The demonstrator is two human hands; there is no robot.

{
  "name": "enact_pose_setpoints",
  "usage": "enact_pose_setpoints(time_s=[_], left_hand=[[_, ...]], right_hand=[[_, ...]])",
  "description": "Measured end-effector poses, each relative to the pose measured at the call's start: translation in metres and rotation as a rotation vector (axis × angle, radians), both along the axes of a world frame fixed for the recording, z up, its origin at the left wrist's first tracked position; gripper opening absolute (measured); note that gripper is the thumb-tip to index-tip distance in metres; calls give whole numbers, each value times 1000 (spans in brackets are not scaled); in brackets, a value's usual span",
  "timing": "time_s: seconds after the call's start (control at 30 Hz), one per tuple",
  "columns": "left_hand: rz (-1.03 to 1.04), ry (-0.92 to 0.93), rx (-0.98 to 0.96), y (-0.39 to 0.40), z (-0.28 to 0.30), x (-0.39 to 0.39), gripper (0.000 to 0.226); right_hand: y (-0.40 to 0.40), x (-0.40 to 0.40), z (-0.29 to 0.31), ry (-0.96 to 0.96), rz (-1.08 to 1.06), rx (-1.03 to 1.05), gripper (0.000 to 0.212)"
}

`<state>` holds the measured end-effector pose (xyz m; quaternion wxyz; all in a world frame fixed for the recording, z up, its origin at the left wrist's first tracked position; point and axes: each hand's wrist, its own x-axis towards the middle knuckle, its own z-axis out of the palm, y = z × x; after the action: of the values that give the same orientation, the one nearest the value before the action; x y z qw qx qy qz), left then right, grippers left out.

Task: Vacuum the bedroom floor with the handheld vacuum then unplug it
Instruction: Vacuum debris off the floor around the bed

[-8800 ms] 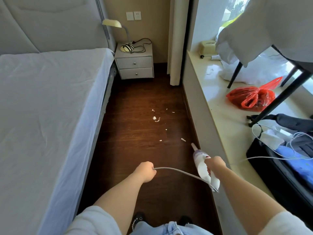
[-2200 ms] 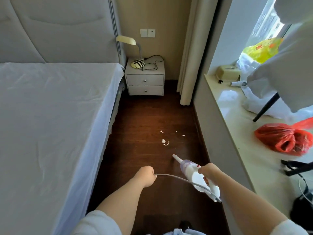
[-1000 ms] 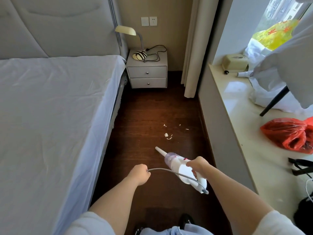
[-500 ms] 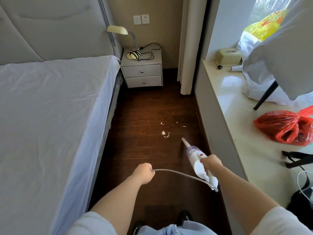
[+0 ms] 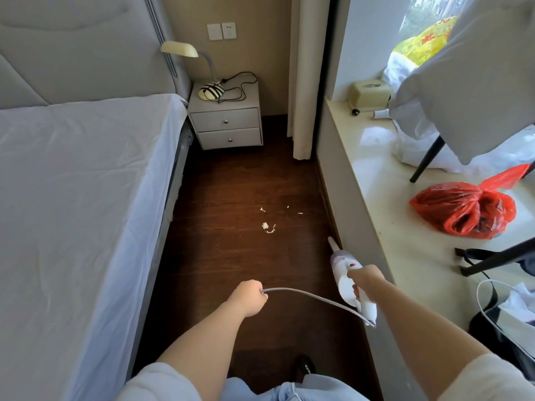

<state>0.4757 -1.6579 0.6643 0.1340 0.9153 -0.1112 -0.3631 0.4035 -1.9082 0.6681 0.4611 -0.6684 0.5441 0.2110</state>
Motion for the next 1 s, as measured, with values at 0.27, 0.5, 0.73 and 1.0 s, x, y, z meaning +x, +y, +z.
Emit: enact_pose_setpoints(time_s=[0.27,0.5,0.73,1.0], left_hand=[[-34,-17,-2,16,-1,13,23],[9,-50,-21,56,4,25,24],[129,-41,13,131,7,30,24],[289,22,33,233,7,42,28]], right_hand=[[24,16,27,12,5,75,43],[90,36,25,10,211,59,40],[159,79,31,57,399,17,43],[250,133,19,72,587,23,38]])
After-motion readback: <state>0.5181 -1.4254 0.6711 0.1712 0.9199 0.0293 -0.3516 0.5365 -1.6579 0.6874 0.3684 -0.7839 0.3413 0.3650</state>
